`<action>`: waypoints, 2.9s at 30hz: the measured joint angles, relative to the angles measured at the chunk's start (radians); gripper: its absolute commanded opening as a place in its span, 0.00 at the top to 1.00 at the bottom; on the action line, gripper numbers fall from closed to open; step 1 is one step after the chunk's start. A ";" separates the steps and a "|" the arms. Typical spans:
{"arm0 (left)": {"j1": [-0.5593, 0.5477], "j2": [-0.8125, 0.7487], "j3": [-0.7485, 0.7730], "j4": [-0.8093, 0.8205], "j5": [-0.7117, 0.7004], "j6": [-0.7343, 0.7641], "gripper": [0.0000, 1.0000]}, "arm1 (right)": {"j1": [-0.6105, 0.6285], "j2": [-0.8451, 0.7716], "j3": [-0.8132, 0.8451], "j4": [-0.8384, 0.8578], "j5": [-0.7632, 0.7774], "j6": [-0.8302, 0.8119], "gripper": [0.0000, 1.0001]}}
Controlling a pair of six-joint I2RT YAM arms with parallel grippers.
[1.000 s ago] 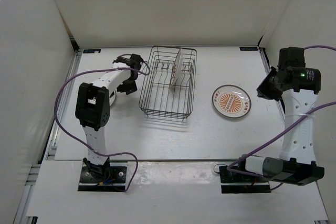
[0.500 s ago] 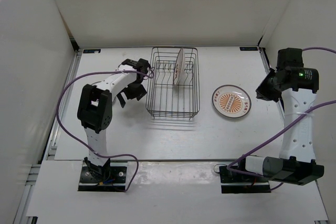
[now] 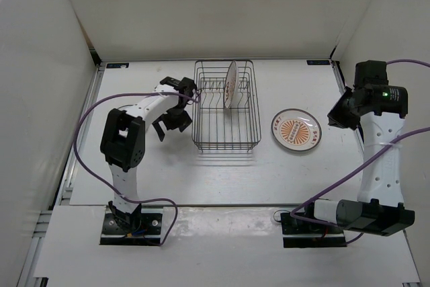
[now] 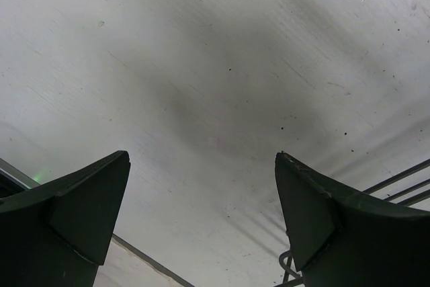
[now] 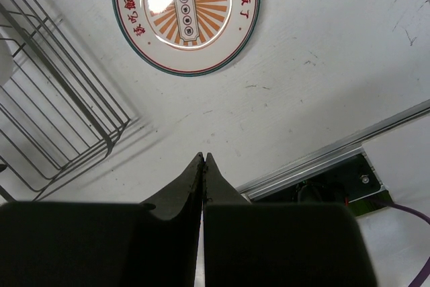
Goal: Unload the plates from the dish rack
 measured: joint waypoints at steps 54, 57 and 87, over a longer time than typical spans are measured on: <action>-0.025 -1.016 -0.713 0.125 -0.105 0.875 0.00 | 0.780 1.066 0.785 0.503 0.681 -0.347 0.56; -0.035 -1.023 -0.719 0.121 -0.103 0.865 0.00 | 0.780 1.081 0.785 0.515 0.696 -0.366 0.66; -0.106 -1.038 -0.726 0.103 -0.100 0.852 0.00 | 0.860 1.002 0.697 0.772 0.953 -0.641 1.00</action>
